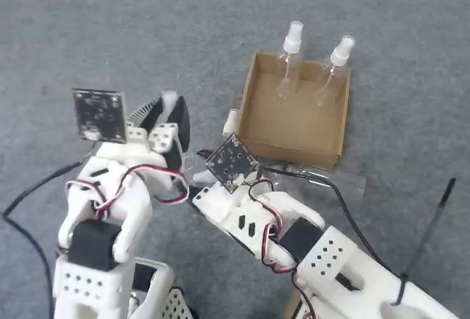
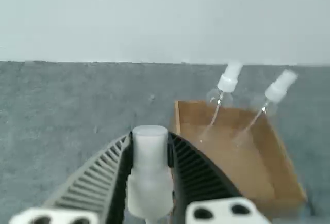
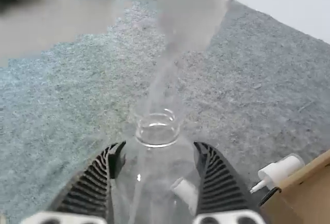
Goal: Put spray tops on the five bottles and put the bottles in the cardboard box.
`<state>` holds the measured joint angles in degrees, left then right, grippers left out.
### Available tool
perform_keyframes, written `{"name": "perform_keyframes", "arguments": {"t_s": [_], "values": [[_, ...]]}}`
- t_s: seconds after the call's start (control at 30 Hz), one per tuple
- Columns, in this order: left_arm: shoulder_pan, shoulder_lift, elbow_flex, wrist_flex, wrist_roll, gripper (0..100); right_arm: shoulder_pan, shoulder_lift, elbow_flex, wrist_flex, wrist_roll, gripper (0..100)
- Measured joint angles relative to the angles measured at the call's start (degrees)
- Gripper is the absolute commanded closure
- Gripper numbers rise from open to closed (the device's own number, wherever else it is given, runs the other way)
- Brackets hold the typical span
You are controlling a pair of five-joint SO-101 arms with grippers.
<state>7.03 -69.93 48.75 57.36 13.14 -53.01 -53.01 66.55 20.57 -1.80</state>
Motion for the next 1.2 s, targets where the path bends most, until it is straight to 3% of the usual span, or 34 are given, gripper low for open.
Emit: {"name": "perform_keyframes", "arguments": {"t_s": [0.2,0.4,0.63,0.77,0.93,1.2], "values": [[2.37,-1.93,0.79,3.43,-3.08,98,-0.09,0.0,0.35,-1.05,-1.32,99.3],[3.52,-1.41,1.14,4.13,-5.27,84,-0.09,-0.09,1.85,-1.93,-1.41,99.3],[3.25,-2.81,0.09,7.12,-5.89,84,0.09,-0.09,1.85,-2.11,-1.41,99.3],[-0.35,-2.55,-4.13,7.65,-5.89,88,0.09,-0.09,1.85,-2.11,-1.41,99.3],[-3.69,5.19,-7.74,6.59,-5.89,91,0.09,-0.09,1.85,-2.11,-1.41,99.3],[-1.67,11.16,-7.12,6.42,-5.89,91,0.09,-0.09,1.85,-2.11,-1.41,99.3]]}}
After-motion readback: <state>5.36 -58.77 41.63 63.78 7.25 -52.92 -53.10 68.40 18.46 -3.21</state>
